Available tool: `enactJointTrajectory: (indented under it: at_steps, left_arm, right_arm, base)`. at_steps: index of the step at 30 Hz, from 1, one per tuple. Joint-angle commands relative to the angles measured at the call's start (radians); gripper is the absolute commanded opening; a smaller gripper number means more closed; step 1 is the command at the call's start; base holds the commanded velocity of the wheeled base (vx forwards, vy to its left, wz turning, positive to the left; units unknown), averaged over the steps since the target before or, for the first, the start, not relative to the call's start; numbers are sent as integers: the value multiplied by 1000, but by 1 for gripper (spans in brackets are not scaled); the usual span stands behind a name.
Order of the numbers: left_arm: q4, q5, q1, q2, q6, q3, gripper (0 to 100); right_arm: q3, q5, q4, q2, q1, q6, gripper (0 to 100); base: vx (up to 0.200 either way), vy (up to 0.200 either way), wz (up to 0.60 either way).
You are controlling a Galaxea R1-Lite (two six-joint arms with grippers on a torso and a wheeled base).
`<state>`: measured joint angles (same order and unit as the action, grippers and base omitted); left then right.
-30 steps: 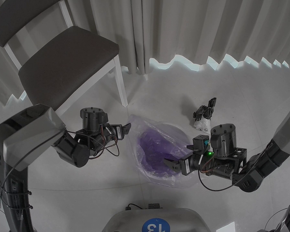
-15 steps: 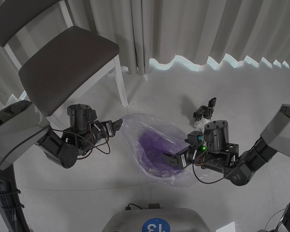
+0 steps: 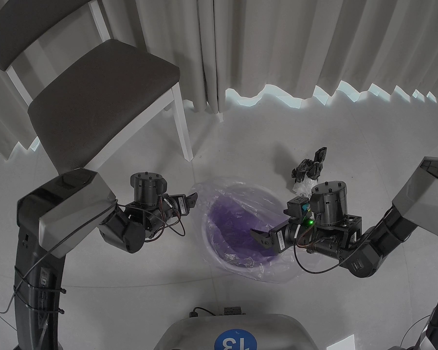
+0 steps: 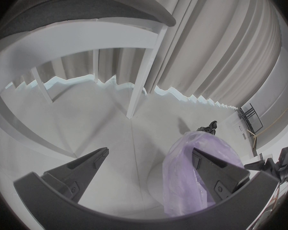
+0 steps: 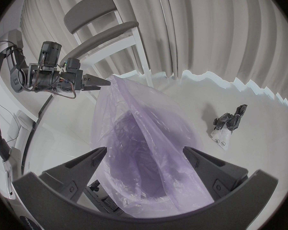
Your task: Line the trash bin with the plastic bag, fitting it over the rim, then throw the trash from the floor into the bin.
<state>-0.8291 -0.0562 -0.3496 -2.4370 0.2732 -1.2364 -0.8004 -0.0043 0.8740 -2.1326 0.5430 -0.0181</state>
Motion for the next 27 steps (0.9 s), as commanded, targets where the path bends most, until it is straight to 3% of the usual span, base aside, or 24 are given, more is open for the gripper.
enactJointTrajectory:
  at_steps: [1,8,13,16,19,21,27]
  left_arm:
    - [13,-1,4,-70,-8,-48,100]
    - [42,-1,-3,-60,-3,-77,100]
    - [45,7,9,75,73,2,100]
    - [61,41,46,202,172,87,100]
    - [229,190,67,349,276,179,100]
    - [352,246,80,389,319,184,100]
    - [393,222,103,378,343,173,100]
  right_arm:
    - [0,0,0,-3,-3,0,100]
    - [0,0,0,-1,-9,0,100]
    - [0,0,0,-3,-9,-2,100]
    - [-2,0,2,-7,-11,-2,100]
    - [-6,0,10,-21,-9,-2,100]
    - [-11,0,23,-36,-9,-2,100]
    - [-11,-2,42,-60,-9,-3,100]
  base:
    - [0,0,0]
    - [0,0,0]
    - [0,0,0]
    - [0,0,0]
    - [0,0,0]
    - [0,0,0]
    - [0,0,0]
